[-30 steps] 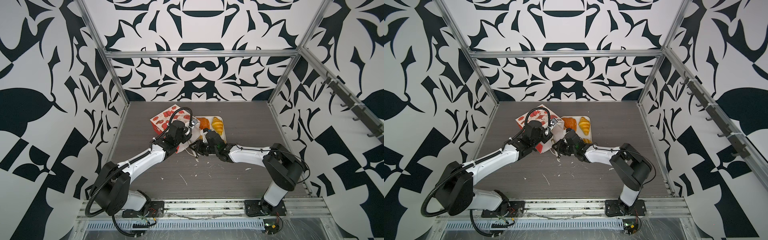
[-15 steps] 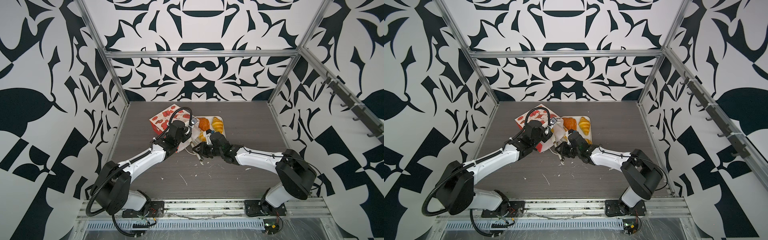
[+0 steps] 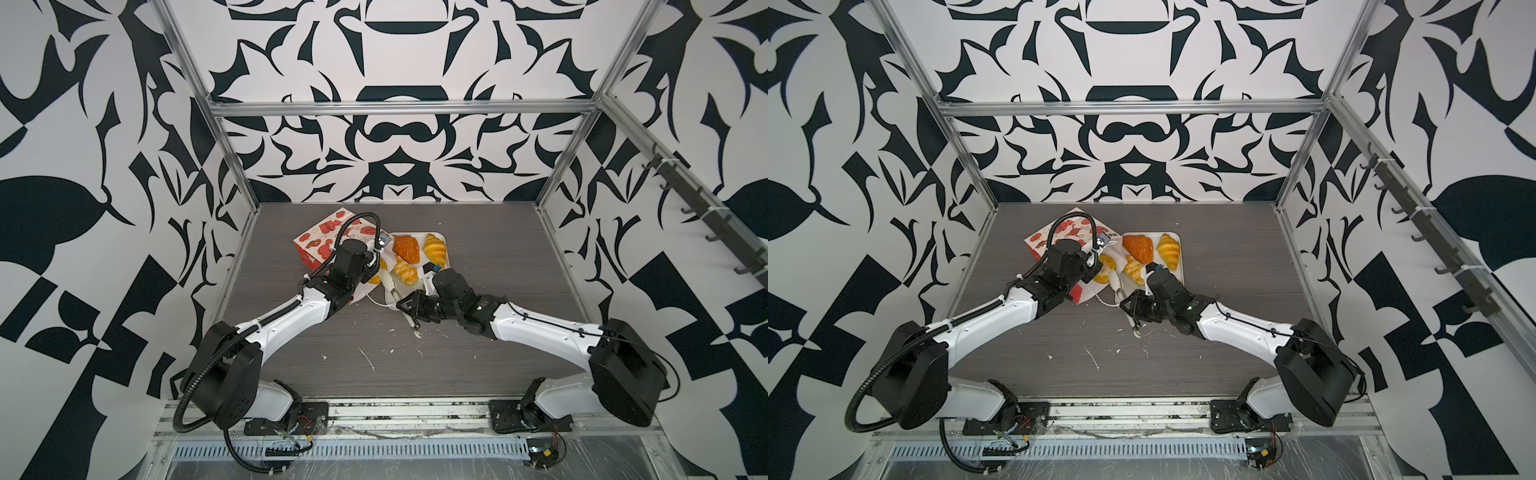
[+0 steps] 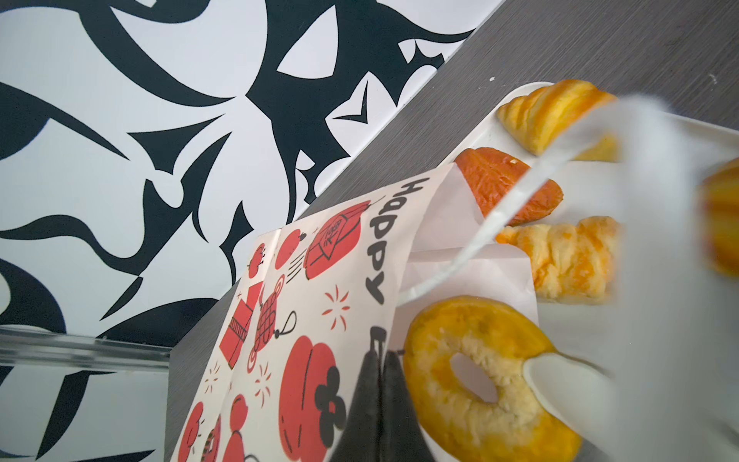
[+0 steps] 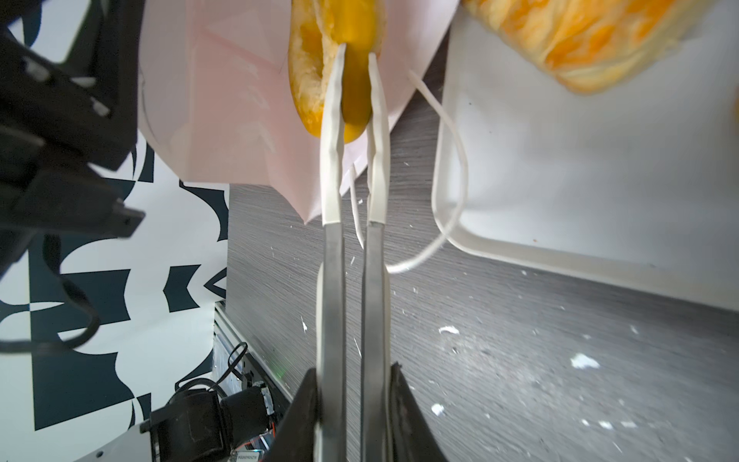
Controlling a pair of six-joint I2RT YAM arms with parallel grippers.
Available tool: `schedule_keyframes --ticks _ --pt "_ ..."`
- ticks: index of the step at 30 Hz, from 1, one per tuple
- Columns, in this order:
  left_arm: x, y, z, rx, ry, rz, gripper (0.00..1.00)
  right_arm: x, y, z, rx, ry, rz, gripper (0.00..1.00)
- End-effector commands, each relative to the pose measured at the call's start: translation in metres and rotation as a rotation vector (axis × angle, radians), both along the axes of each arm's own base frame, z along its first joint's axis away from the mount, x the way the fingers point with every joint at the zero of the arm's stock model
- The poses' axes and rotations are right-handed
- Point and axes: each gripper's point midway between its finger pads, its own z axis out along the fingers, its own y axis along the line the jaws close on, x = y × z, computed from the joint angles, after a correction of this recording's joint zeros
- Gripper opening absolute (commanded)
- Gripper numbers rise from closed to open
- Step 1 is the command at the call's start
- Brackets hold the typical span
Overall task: Take the fake bread out of the paper bag
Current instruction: 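Pull the yellow ring bread out of the bag mouth with the right tongs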
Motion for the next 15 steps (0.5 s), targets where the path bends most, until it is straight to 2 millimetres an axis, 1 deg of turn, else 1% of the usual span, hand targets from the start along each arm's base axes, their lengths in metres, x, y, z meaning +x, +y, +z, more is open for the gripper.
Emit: schedule_keyframes --ticks 1,6,15 --pt "0.008 0.006 0.002 -0.023 -0.012 0.042 0.00 -0.003 -0.006 0.021 0.023 -0.074 0.000 0.17" --pt "0.015 0.015 0.002 -0.030 -0.010 0.080 0.00 -0.013 -0.022 0.022 0.014 -0.081 -0.017 0.17" --pt "0.029 0.038 0.002 -0.043 -0.003 0.169 0.00 -0.034 -0.050 0.032 0.001 -0.100 -0.041 0.17"
